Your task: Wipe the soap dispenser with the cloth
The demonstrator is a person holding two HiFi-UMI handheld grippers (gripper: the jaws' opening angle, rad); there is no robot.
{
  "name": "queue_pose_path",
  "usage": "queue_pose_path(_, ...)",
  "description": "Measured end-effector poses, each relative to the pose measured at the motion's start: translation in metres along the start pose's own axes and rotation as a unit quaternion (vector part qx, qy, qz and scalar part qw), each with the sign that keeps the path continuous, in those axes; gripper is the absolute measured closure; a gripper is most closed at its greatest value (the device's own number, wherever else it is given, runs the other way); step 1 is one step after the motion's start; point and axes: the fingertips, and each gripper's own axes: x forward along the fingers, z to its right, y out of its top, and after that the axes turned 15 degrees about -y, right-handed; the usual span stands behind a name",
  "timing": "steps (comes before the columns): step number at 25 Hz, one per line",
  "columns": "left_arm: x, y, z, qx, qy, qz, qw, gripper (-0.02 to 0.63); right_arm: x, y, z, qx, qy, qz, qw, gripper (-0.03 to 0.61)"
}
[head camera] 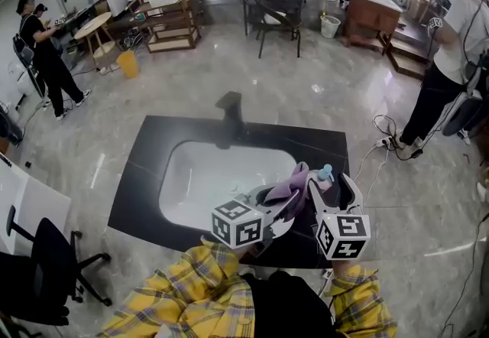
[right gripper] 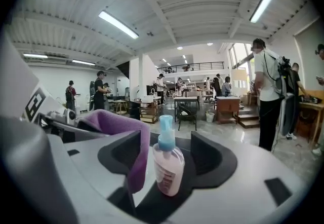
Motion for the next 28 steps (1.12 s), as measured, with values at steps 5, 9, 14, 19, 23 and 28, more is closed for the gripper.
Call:
queue_pose_path(5, 0.022, 0.010, 0.017, 0.025, -0.024, 0.018, 0.9993, 0.526, -0.005, 0.002, 0.014, 0.023, 0.030, 0.016, 0.999, 0.305)
queue_pose_path(9, 0.030, 0.003, 0.019, 0.026, -0.031, 0.017, 0.9991, 0.526, -0.003, 0.000, 0.023, 0.026, 0.050, 0.016, 0.998, 0.305)
queue_pose_path(14, 0.031, -0.009, 0.018, 0.029, -0.028, 0.005, 0.9992, 0.525, -0.001, -0.005, 0.024, 0.024, 0.074, 0.013, 0.997, 0.305)
queue_pose_path(19, 0.027, -0.019, 0.017, 0.021, -0.020, 0.000, 0.9996, 0.526, 0.000, -0.013, 0.020, 0.021, 0.092, 0.006, 0.996, 0.305)
queue_pose_path(23, 0.026, -0.032, 0.012, 0.008, -0.012, -0.013, 0.9998, 0.526, -0.001, -0.016, 0.019, 0.021, 0.099, 0.003, 0.995, 0.305)
queue_pose_path(28, 0.031, -0.045, 0.010, -0.017, -0.014, -0.028, 0.9994, 0.526, -0.002, -0.018, 0.019, 0.014, 0.112, 0.001, 0.994, 0.305)
